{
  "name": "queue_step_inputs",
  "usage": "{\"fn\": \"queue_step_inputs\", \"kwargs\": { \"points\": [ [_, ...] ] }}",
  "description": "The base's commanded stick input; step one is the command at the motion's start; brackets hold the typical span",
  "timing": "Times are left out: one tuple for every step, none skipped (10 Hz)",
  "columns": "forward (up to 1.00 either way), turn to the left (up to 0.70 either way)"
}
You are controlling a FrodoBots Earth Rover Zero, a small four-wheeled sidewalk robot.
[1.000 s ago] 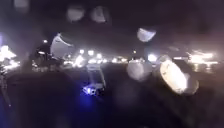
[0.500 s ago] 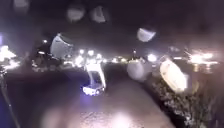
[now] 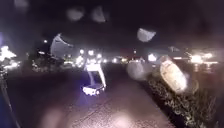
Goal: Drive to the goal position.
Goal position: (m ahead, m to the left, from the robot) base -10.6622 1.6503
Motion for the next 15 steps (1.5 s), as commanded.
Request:
{"fn": "queue_step_inputs", "kwargs": {
  "points": [
    [0.0,0.5],
    [0.0,0.5],
    [0.0,0.5],
    [0.0,0.5],
    [0.0,0.5],
    [0.0,0.5],
    [0.0,0.5],
    [0.0,0.5],
    [0.0,0.5],
    [0.0,0.5],
    [0.0,0.5],
    [0.0,0.5],
    [0.0,0.5],
    [0.0,0.5],
    [0.0,0.5]
  ]
}}
